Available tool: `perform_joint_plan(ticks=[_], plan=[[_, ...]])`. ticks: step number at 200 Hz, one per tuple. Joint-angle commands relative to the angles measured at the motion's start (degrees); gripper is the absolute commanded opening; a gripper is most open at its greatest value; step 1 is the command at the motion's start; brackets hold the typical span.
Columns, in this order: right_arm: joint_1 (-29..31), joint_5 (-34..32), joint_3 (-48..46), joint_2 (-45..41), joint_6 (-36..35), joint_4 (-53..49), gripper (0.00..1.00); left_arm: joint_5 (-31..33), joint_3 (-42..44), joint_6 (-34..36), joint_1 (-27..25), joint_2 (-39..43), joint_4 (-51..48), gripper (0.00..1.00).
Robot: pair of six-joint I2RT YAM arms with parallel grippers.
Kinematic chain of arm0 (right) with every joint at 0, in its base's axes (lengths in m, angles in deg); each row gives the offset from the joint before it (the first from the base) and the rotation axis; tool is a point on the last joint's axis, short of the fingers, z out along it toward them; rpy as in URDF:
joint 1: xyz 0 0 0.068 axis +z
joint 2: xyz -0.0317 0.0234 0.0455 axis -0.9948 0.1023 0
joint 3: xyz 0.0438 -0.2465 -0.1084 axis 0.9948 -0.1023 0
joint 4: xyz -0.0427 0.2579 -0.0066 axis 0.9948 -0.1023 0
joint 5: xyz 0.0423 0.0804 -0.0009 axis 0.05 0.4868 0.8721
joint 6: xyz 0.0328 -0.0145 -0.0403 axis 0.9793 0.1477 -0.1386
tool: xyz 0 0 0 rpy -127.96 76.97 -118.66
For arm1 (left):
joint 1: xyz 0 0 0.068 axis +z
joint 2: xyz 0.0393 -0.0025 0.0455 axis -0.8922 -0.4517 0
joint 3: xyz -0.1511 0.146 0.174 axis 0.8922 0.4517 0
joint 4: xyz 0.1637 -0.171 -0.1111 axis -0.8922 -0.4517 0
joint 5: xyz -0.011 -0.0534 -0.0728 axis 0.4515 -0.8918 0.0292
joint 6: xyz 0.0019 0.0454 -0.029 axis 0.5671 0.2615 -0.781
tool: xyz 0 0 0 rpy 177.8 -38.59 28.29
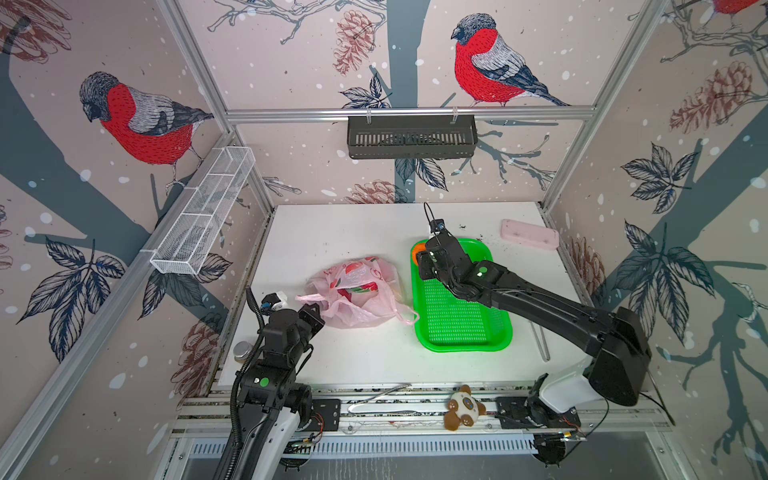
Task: Untie the knot of the plastic bag and take out the fruit
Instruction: 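Carry the orange with the right gripper over the green basket, then lower the orange into the green basket and open the right gripper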
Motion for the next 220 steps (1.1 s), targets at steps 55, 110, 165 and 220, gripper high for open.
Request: perform_joint_plan(ticks=[55, 110, 165, 220], plan=[[-6.32, 5.75, -6.82, 6.39, 3.55, 8.10, 0.31, 0.79, -0.21, 1.04, 0.11, 0.02, 0.66, 0.00], [-9.14, 8.99, -6.64, 12.88, 3.99, 11.97, 0.36, 0.94, -0.18, 0.91, 0.13, 1.01, -0.37, 0.00], [-10.91, 10.84, -6.28, 16.76, 4.51, 13.35, 0.43, 0.90, 0.00, 0.88, 0.10, 1.20, -0.74, 0.00], [-12.39, 11.84, -6.38, 18.81, 5.12, 13.77, 0.57, 0.81, 0.35, 0.69, 0.09, 1.20, -0.63, 0.00]])
